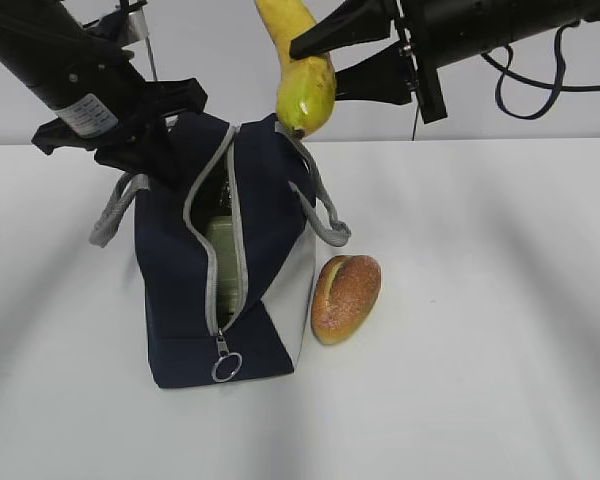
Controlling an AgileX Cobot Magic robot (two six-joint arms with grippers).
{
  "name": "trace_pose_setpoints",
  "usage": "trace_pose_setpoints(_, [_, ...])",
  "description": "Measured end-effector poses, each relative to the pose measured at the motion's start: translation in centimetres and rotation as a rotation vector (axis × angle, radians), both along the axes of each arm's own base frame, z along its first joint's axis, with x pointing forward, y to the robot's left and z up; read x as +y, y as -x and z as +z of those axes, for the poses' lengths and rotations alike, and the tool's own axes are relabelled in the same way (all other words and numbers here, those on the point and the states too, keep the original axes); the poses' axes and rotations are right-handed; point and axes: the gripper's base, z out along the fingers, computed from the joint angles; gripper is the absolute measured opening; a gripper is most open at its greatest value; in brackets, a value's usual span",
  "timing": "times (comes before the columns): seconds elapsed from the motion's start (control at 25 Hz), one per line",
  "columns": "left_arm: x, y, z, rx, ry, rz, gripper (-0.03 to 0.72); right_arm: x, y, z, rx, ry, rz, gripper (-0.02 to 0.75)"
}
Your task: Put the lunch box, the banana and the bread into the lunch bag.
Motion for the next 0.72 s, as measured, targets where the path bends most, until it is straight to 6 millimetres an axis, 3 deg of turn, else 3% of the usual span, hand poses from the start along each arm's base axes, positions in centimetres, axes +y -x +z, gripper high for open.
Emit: trace_pose_setpoints(0.72, [0.0, 0.0, 0.0, -0.001, 0.001, 0.0, -0.003, 3.4, -2.5, -6.5, 0.151, -0.116, 0.008, 0.3])
